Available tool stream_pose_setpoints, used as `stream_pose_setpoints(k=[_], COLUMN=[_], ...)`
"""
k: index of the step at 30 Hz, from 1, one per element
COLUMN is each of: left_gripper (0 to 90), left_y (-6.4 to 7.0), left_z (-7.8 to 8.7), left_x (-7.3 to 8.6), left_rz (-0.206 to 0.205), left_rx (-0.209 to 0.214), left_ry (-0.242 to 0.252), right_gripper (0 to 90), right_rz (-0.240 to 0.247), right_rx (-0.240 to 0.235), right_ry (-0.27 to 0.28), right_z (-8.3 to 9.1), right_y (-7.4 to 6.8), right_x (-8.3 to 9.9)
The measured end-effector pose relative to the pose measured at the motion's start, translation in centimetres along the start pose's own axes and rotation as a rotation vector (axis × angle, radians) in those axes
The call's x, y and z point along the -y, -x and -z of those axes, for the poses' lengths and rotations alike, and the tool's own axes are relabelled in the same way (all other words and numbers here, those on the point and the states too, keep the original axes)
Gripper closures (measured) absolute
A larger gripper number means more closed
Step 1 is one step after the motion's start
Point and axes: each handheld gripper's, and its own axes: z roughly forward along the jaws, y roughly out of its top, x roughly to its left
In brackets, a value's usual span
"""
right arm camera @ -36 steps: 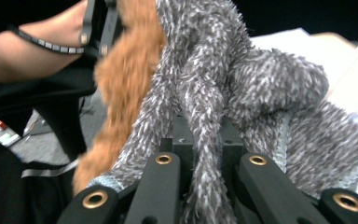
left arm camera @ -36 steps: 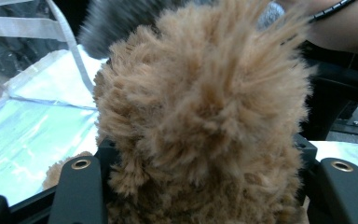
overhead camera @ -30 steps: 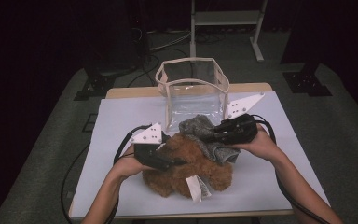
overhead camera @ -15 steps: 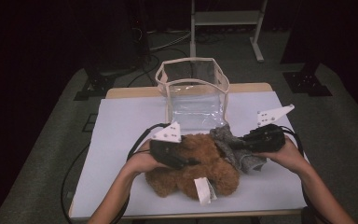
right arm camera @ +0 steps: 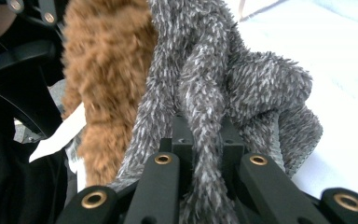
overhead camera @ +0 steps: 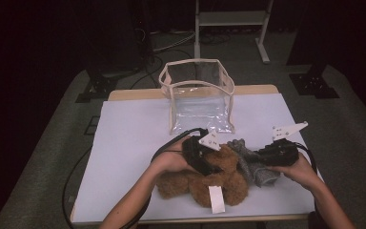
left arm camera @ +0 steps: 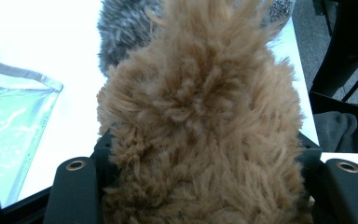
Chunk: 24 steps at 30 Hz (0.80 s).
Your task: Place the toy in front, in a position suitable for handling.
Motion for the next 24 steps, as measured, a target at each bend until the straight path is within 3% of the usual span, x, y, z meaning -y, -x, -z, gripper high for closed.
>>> stream_pose_setpoints(k=[7,8,18,24], left_gripper=[23.8,20.9,20.9,19.3], left_y=[0.1,0.2,0.5,0.7], left_z=[0.7,0.9,3.2,5.0], left_x=[0.1,0.1,0.4,0.7], left_rz=[0.011,0.014,0.022,0.03], left_rx=[0.009,0.01,0.016,-0.005], left_ry=[0.027,0.031,0.128,0.173], right_gripper=[80.5,80.1,79.7,77.0], right_rz=[-0.037,-0.047,-0.1,-0.112], right_rx=[0.074,0.106,0.189,0.212], right_ry=[-0.035,-0.047,-0.091,-0.087], right_z=[1.8,2.5,5.4,6.5], right_y=[0.6,0.7,0.9,0.8], right_x=[1.9,2.6,5.5,5.9])
